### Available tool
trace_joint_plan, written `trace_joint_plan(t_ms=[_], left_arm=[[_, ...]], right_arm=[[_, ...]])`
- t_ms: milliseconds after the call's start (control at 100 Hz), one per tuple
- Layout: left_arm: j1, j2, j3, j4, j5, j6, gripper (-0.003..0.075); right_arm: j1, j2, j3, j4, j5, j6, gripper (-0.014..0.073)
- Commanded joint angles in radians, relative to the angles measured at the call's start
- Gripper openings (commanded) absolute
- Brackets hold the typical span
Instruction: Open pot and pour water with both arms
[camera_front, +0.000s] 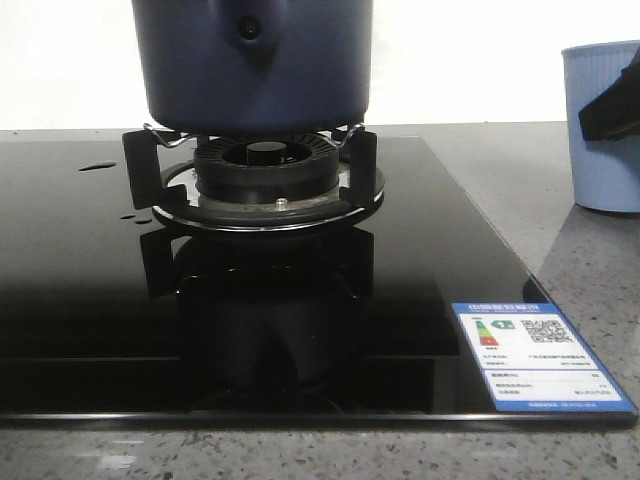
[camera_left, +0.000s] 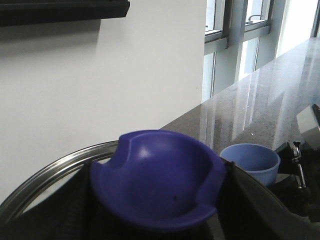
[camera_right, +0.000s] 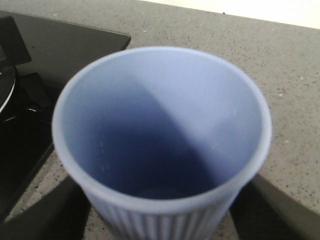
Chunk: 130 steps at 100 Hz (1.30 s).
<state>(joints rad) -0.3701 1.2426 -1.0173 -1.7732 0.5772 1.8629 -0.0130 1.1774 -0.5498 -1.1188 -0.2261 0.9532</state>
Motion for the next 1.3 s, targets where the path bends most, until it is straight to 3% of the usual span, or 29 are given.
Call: trace_joint_plan(t_ms=[0,80,230,330,540,890,1290], left_arm=[[-0.007,-0.026,-0.044,-0.089,0.045,-0.011,0.0306],[-0.007,-0.026,-0.044,-0.089,0.045,-0.011,0.0306],[-0.007,-0.026,-0.044,-0.089,0.045,-0.011,0.0306],[-0.007,-0.026,-0.044,-0.089,0.045,-0.011,0.0306],[-0.007,-0.026,-0.044,-0.089,0.045,-0.011,0.0306],[-0.007,0.017,-0.062,-0.089,0.070,-0.011,0.0306],[-0.007,0.093,-0.078,-0.089,0.070,-0.011,0.0306]], right_arm=[[-0.003,0.003,-0.003,0.008,-0.023,0.006,0.0270],[-0.003,0.002,0.001,0.023,-0.023,0.024,0.0309],[-0.003,-0.003,0.002,0.047,-0.054,0.028,0.0528],[-0.003,-0.021,0.002,0.049,-0.080,0.030,0.0605],[-0.003,-0.129,0.002,0.049,-0.116,0.032,0.0605],[-0.003,-0.353,0.004,0.049,0.008,0.032,0.0604],[-0.003,-0.527,0.004,0.049,-0.050,0.083,0.0601]])
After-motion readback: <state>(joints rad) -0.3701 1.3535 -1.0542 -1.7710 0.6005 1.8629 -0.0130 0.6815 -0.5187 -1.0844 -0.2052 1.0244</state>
